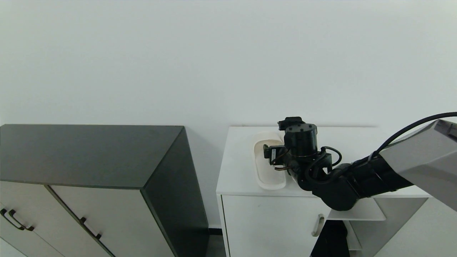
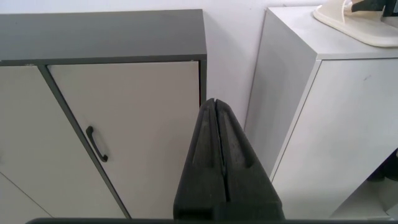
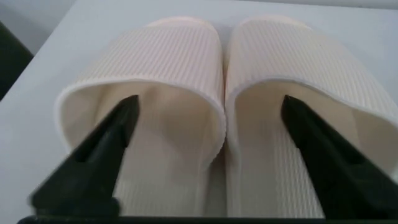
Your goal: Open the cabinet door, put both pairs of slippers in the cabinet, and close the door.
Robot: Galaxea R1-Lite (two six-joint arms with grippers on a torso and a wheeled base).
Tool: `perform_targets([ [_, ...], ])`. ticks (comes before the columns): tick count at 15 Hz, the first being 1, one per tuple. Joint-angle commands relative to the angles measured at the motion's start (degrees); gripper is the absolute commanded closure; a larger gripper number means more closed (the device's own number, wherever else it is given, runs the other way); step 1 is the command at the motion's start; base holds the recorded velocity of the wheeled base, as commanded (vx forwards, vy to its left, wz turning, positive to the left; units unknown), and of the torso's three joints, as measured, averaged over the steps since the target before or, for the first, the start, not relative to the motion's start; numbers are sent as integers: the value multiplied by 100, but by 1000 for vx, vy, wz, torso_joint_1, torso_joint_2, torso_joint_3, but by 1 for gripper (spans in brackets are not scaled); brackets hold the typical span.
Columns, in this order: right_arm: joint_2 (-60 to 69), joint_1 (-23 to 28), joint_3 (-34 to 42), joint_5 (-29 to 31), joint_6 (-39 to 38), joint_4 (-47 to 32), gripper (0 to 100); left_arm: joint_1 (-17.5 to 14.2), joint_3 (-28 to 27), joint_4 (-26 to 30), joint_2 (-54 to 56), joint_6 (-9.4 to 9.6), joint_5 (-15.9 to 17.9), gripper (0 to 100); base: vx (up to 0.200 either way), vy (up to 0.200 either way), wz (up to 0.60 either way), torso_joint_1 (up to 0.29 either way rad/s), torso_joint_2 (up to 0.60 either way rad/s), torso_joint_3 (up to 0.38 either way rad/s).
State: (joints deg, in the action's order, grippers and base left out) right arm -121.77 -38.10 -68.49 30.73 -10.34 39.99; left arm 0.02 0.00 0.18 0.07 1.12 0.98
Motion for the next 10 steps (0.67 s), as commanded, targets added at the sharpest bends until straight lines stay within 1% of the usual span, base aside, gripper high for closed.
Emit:
perform_targets([
  [1,-84,13,-77,3,23,9,100,-2,0,8,-7,2,-1,100,0,0,0,0,0,0],
  [7,-48,13,-156,3,128,9,100,-2,0,-1,-7,2,-1,100,0,0,0,0,0,0],
  [10,338,-22,107,-15,128,1,100,-2,0,-1,-7,2,-1,100,0,0,0,0,0,0],
])
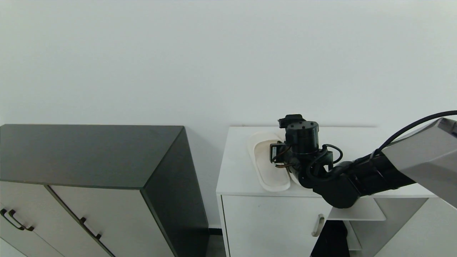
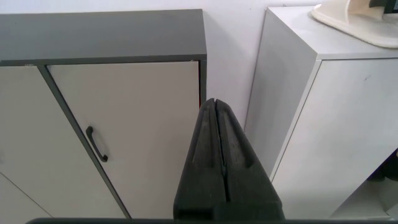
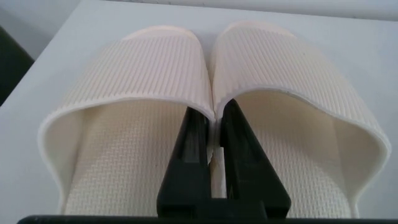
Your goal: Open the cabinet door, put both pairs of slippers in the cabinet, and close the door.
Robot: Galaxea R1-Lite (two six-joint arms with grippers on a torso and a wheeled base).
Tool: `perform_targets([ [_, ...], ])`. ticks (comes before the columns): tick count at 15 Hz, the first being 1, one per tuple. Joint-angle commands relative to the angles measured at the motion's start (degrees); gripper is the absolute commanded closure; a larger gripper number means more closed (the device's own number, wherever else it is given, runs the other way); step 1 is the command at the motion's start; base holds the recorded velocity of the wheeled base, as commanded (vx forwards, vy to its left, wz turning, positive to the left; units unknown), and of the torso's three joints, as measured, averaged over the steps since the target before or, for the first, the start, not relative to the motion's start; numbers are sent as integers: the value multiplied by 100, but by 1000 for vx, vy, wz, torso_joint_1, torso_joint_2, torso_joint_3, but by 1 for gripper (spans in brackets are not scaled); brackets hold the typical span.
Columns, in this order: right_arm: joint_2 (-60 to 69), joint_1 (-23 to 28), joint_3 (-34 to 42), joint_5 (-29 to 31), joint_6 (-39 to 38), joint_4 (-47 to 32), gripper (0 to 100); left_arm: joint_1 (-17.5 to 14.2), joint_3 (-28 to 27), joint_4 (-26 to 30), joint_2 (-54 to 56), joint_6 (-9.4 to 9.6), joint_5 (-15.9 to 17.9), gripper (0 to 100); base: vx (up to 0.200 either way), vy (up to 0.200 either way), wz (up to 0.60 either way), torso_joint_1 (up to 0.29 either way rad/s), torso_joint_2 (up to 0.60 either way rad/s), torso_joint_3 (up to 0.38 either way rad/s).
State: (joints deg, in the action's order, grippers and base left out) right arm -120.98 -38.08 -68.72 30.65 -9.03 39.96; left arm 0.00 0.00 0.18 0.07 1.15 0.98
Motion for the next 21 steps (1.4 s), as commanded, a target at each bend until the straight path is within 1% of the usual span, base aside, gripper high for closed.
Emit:
perform_targets([
  [1,470,-76,289,-85,7,3,100,0,0,-1,-7,0,-1,100,0,0,0,0,0,0],
  [3,1050,-191,807,-569,77,-6,100,0,0,-1,-7,0,-1,100,0,0,0,0,0,0],
  [4,1323,-252,1036,-674,112,-15,100,0,0,-1,-7,0,-1,100,0,0,0,0,0,0],
  [6,1744,-446,1519,-700,112,-6,100,0,0,-1,-7,0,-1,100,0,0,0,0,0,0],
  [8,2158,-736,2143,-885,86,3,100,0,0,-1,-7,0,-1,100,0,0,0,0,0,0],
  [9,2254,-788,2275,-938,86,3,100,0,0,-1,-7,0,-1,100,0,0,0,0,0,0],
  [10,2474,-850,2600,-955,60,12,100,0,0,-1,-7,0,-1,100,0,0,0,0,0,0],
  [12,2632,-859,2846,-955,-63,12,100,0,0,-1,-7,0,-1,100,0,0,0,0,0,0],
  [15,2650,-938,2864,-929,-63,12,100,0,0,-1,-7,-9,-1,100,0,0,0,0,0,0],
  [17,2641,-1105,2899,-911,-63,12,100,0,0,-1,-7,-9,-1,100,0,0,0,0,0,0],
  [20,2623,-1122,2908,-885,-63,12,100,0,0,-1,-7,-9,-1,100,0,0,0,0,0,0],
  [21,2623,-1122,2917,-885,-63,12,100,0,0,-1,-7,0,-1,100,-200,0,0,2,2,-2],
])
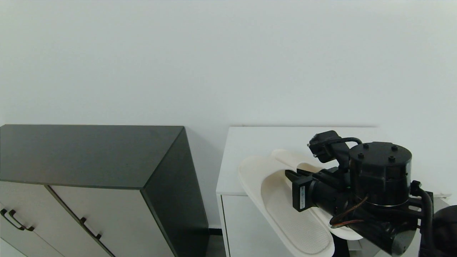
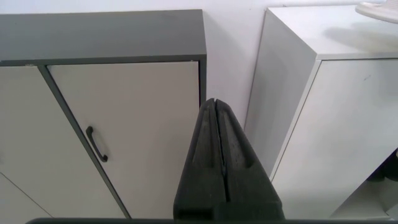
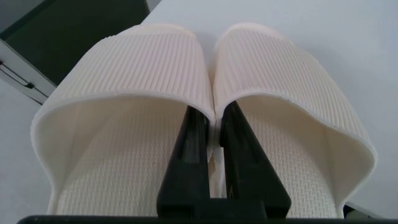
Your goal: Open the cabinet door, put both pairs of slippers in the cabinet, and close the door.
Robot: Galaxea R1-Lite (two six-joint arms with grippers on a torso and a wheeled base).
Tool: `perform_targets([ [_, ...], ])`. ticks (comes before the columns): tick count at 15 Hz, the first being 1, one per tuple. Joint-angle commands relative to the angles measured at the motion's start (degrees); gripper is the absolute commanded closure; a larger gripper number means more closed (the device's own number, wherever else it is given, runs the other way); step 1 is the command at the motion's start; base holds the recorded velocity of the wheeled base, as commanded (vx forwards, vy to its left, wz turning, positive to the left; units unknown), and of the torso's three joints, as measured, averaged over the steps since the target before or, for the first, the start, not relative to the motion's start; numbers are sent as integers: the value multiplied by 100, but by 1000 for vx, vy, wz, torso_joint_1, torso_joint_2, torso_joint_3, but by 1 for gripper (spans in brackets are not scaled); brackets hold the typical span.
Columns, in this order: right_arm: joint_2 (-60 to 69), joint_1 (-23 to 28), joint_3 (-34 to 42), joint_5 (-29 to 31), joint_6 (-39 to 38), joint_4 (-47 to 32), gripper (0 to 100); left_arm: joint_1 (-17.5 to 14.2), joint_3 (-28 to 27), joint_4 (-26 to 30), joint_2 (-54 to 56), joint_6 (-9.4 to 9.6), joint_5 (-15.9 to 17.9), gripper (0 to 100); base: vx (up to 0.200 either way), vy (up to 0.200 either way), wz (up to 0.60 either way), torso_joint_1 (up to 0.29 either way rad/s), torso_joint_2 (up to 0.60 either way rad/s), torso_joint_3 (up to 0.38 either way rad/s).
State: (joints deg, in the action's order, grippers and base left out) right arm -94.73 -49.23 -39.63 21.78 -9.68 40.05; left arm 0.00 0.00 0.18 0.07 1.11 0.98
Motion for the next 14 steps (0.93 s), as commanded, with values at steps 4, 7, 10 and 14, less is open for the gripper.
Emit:
perform_targets([
  [4,-10,-17,26,1,-8,3,100,0,0,-1,-7,3,-1,100,-200,0,0,4,4,5],
  [7,-19,-17,78,1,1,3,100,0,0,-1,-7,3,-1,100,-200,0,0,-6,-1,2],
  [10,-19,-8,70,10,1,3,100,0,0,-1,-7,-5,-1,100,-133,0,0,2,-2,2],
  [14,-10,9,87,-8,1,3,100,0,0,-1,-7,-5,-1,100,0,0,0,0,0,0],
])
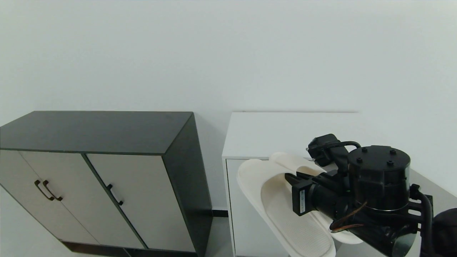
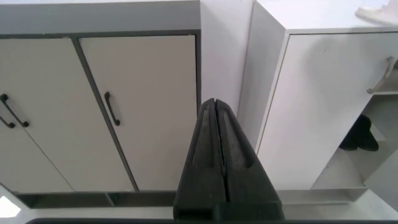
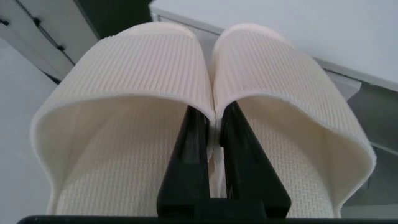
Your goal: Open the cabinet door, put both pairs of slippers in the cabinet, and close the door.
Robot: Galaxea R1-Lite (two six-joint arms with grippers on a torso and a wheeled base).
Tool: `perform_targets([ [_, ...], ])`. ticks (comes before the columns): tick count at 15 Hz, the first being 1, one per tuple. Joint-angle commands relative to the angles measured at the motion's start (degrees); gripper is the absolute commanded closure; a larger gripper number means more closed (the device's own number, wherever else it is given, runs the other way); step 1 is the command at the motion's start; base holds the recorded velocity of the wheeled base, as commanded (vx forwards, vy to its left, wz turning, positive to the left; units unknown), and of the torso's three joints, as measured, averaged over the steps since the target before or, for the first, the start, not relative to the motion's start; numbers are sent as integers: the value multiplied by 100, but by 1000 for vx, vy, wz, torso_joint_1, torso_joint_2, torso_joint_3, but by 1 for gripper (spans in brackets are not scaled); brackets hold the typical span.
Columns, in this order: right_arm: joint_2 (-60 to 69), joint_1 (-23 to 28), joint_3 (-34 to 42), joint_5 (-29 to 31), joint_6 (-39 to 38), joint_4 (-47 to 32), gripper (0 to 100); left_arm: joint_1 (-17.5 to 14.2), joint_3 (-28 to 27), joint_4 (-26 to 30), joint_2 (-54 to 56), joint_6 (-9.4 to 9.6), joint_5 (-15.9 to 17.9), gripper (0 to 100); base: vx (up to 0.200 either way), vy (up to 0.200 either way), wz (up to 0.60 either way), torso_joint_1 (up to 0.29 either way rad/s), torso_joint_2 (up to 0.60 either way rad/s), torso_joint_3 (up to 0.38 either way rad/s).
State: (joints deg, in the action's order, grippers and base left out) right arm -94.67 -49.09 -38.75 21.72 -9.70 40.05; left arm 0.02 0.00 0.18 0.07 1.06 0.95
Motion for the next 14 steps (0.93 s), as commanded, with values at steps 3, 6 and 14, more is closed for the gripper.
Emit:
perform_targets([
  [3,-16,-4,35,-1,-5,3,100,-2,0,-1,-7,-1,2,100,0,0,0,0,0,0],
  [6,-7,-13,35,-1,4,12,100,-2,0,-1,-7,-1,2,100,0,0,0,0,0,0],
  [14,133,-22,35,78,4,12,100,-2,0,-1,-7,8,2,100,0,-125,0,2,1,1],
])
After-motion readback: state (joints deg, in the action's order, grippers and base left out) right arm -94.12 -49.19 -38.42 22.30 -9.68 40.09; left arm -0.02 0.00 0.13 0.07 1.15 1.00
